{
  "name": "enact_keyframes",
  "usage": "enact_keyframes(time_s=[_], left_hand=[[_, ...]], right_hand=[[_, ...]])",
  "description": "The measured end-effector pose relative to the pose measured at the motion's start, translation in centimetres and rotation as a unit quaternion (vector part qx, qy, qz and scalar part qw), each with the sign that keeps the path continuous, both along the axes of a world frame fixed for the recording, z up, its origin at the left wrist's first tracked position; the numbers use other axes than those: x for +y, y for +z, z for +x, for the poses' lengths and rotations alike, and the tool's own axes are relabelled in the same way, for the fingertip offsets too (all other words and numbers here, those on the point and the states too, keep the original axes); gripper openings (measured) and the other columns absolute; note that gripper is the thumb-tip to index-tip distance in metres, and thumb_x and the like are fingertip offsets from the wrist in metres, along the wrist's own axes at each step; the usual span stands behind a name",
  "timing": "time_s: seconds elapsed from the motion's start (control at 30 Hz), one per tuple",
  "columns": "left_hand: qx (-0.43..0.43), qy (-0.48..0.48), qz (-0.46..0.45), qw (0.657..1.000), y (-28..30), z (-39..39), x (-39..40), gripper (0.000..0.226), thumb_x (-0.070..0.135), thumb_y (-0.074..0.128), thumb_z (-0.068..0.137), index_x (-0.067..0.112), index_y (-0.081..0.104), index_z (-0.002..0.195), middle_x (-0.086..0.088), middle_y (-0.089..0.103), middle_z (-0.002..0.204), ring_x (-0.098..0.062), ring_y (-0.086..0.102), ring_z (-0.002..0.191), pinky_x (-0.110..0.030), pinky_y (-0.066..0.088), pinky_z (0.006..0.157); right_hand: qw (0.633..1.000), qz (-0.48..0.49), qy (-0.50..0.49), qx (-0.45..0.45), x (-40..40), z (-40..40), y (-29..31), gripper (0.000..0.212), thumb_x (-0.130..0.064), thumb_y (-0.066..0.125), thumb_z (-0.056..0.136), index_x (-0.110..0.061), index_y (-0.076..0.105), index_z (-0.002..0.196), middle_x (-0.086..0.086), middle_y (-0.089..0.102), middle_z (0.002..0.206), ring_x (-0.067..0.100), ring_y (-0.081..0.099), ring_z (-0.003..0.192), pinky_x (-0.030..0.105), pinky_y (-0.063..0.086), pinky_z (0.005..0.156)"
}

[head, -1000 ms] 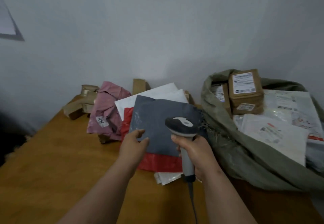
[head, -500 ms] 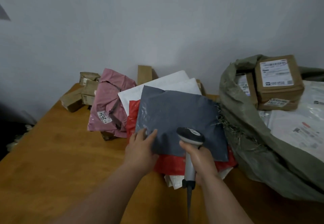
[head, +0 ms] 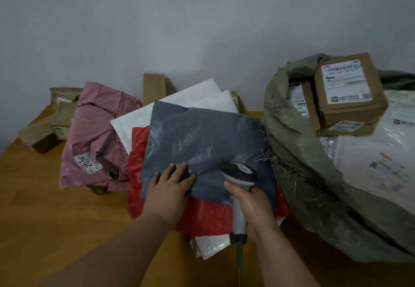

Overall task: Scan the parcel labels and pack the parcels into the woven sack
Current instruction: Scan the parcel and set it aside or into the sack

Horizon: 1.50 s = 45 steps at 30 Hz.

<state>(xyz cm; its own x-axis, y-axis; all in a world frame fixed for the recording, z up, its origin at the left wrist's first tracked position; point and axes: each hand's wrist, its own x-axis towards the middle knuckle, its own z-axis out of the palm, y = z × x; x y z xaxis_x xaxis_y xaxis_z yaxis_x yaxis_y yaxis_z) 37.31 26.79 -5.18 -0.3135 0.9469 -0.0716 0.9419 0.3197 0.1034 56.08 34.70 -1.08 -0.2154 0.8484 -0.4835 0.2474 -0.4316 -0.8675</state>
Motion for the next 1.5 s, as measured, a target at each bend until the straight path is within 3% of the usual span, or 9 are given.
enact_keyframes(time_s=[0.1,0.2,0.53,0.6,0.7,0.8,0.93,1.2,1.5], left_hand=[[-0.033,0.034,0.069,0.996,2.6,-1.0,0.9,0.033,0.031,0.043,0.099,0.037,0.055,0.130,0.005,0.057,0.140,-0.022,0.055,0.124,-0.037,0.042,0.094],[-0.031,0.070,0.116,0.990,6.5,-2.5,1.1,0.017,0.025,0.046,0.096,0.026,0.057,0.107,-0.004,0.069,0.106,-0.031,0.065,0.092,-0.034,0.037,0.065],[-0.169,0.075,0.276,0.943,20.8,-8.6,-6.4,0.021,0.015,0.049,0.100,0.021,0.066,0.111,-0.010,0.071,0.097,-0.029,0.063,0.082,-0.040,0.051,0.069],[-0.349,0.111,0.305,0.879,22.1,-9.1,-9.0,0.016,0.021,0.051,0.101,0.027,0.066,0.103,-0.009,0.070,0.096,-0.027,0.065,0.087,-0.042,0.055,0.077],[-0.655,0.150,0.312,0.672,22.0,-9.3,-12.8,0.018,0.018,0.052,0.102,0.024,0.068,0.109,-0.015,0.072,0.111,-0.032,0.069,0.102,-0.049,0.057,0.089],[-0.733,0.180,0.290,0.588,18.9,-9.4,-16.0,0.024,0.019,0.051,0.103,0.022,0.064,0.122,-0.011,0.074,0.113,-0.029,0.071,0.099,-0.040,0.059,0.074],[-0.729,0.244,0.247,0.591,13.5,-8.1,-18.4,0.021,0.020,0.051,0.104,0.021,0.066,0.118,-0.011,0.075,0.107,-0.031,0.071,0.100,-0.041,0.057,0.079],[-0.651,0.306,0.130,0.682,6.3,-5.7,-20.7,0.021,0.015,0.058,0.100,0.014,0.058,0.121,-0.014,0.070,0.114,-0.033,0.067,0.102,-0.054,0.053,0.095],[-0.698,0.397,0.134,0.580,5.0,-5.3,-20.7,0.022,0.044,0.056,0.099,0.027,0.067,0.108,-0.009,0.072,0.105,-0.033,0.066,0.100,-0.046,0.055,0.083]], right_hand=[[0.999,0.018,-0.025,0.025,-0.4,-0.4,1.1,0.013,-0.028,0.080,0.082,-0.023,0.070,0.088,0.003,0.075,0.095,0.022,0.070,0.094,0.036,0.055,0.082],[0.996,0.050,-0.050,0.050,-1.3,-1.1,2.9,0.013,-0.025,0.080,0.082,-0.024,0.070,0.090,0.003,0.075,0.098,0.021,0.070,0.094,0.035,0.054,0.080],[0.971,0.181,-0.115,0.107,-7.9,-3.3,8.7,0.010,-0.026,0.083,0.080,-0.034,0.078,0.077,-0.008,0.078,0.087,0.018,0.071,0.095,0.049,0.054,0.096],[0.964,0.196,-0.130,0.121,-9.9,-3.9,9.4,0.011,-0.026,0.084,0.079,-0.032,0.074,0.080,-0.009,0.077,0.089,0.020,0.071,0.096,0.049,0.054,0.096],[0.958,0.199,-0.145,0.149,-12.9,-4.7,10.1,0.017,-0.023,0.084,0.079,-0.033,0.071,0.083,-0.014,0.075,0.087,0.019,0.070,0.097,0.041,0.054,0.091],[0.959,0.199,-0.132,0.153,-15.6,-4.9,10.3,0.021,-0.022,0.083,0.080,-0.031,0.071,0.094,-0.009,0.075,0.098,0.018,0.068,0.099,0.042,0.053,0.093],[0.963,0.186,-0.140,0.137,-17.8,-4.5,9.3,0.043,-0.024,0.083,0.080,-0.012,0.069,0.119,0.001,0.073,0.109,0.022,0.067,0.103,0.044,0.054,0.095],[0.992,0.101,-0.055,0.050,-19.4,-3.9,6.1,0.013,-0.022,0.083,0.080,-0.019,0.072,0.085,-0.006,0.073,0.065,0.018,0.069,0.069,0.041,0.058,0.074],[0.992,-0.012,0.100,0.076,-20.8,-5.1,5.8,0.027,-0.027,0.088,0.071,-0.014,0.077,0.092,0.001,0.072,0.073,0.015,0.066,0.061,0.031,0.052,0.058]])
